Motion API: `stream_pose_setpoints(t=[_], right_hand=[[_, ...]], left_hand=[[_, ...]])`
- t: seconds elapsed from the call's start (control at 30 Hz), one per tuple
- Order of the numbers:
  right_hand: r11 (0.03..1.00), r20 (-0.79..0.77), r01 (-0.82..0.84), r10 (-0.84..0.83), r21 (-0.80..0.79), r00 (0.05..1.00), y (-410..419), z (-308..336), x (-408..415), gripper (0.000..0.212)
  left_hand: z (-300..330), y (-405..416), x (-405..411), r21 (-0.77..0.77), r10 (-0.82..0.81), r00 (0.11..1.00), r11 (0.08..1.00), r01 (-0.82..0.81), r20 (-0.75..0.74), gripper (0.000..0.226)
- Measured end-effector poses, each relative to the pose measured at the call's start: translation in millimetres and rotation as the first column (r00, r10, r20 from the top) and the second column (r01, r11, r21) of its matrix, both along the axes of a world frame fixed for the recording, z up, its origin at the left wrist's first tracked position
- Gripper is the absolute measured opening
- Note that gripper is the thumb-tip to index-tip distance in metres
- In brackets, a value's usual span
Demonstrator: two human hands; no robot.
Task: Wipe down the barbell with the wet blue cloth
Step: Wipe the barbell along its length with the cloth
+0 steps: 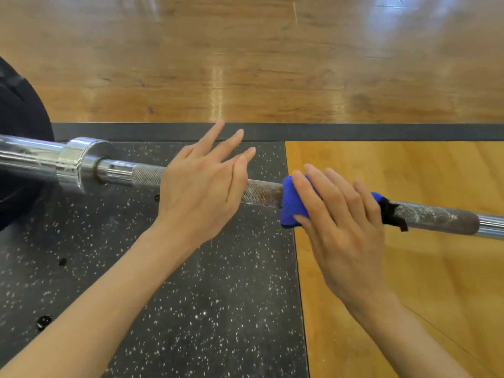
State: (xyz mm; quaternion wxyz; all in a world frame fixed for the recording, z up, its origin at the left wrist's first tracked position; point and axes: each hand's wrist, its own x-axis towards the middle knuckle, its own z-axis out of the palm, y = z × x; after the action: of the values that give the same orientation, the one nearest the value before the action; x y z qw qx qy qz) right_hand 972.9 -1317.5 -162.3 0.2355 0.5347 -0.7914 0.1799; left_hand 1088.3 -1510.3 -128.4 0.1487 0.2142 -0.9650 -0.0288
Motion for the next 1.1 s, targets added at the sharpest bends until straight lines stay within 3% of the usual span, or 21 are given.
stream_pose_setpoints(t=[0.13, 0.23, 0.3, 0.37, 0.47, 0.53, 0.63, 0.7, 0.8, 0.97, 1.1], right_hand=[[0.975, 0.152, 0.201, -0.186, -0.097, 0.971, -22, 2, 17, 0.038], [0.989, 0.110, 0.100, -0.087, -0.110, 0.990, -58, -2, 33, 0.036], [0.997, 0.067, 0.036, -0.032, -0.063, 0.997, -51, -2, 16, 0.037], [0.991, 0.081, 0.118, -0.112, -0.068, 0.990, -31, -3, 3, 0.038], [0.955, 0.170, 0.259, -0.235, -0.143, 0.957, -42, -3, 14, 0.037], [0.964, 0.162, 0.212, -0.186, -0.161, 0.969, -64, -4, 26, 0.038], [0.994, 0.052, 0.073, -0.069, -0.085, 0.996, -55, -7, 5, 0.054], [0.986, 0.038, 0.138, -0.135, -0.091, 0.990, -31, -9, -11, 0.057], [0.960, 0.119, 0.230, -0.212, -0.162, 0.970, -43, -9, 1, 0.052], [0.995, 0.027, -0.027, 0.030, -0.097, 0.999, -61, -7, 4, 0.044], [0.985, 0.125, 0.082, -0.063, -0.154, 0.990, -28, -7, -2, 0.056]], left_hand=[[2, -8, -11, -0.001, 0.001, 1.000, 1.000, -0.001, 0.008, 0.051], [2, -16, -17, -0.010, -0.019, 0.999, 1.000, 0.019, 0.035, 0.055], [7, -19, -22, 0.078, 0.005, 0.995, 0.997, -0.013, 0.103, 0.067], [14, -22, -29, 0.185, 0.031, 0.983, 0.981, -0.065, 0.179, 0.069], [21, -25, -39, 0.217, 0.018, 0.961, 0.973, -0.081, 0.278, 0.062], [19, -28, -41, 0.186, 0.011, 0.971, 0.981, -0.057, 0.239, 0.065], [10, -32, -38, 0.043, -0.022, 0.999, 0.999, 0.019, 0.048, 0.062], [3, -31, -34, -0.049, -0.031, 0.998, 0.998, 0.029, -0.049, 0.054], [-4, -26, -37, -0.101, 0.018, 0.994, 0.994, -0.029, -0.108, 0.051], [-5, -27, -34, -0.130, 0.031, 0.991, 0.990, -0.048, -0.127, 0.052], [-6, -22, -33, -0.113, 0.046, 0.987, 0.992, -0.063, -0.152, 0.051]])
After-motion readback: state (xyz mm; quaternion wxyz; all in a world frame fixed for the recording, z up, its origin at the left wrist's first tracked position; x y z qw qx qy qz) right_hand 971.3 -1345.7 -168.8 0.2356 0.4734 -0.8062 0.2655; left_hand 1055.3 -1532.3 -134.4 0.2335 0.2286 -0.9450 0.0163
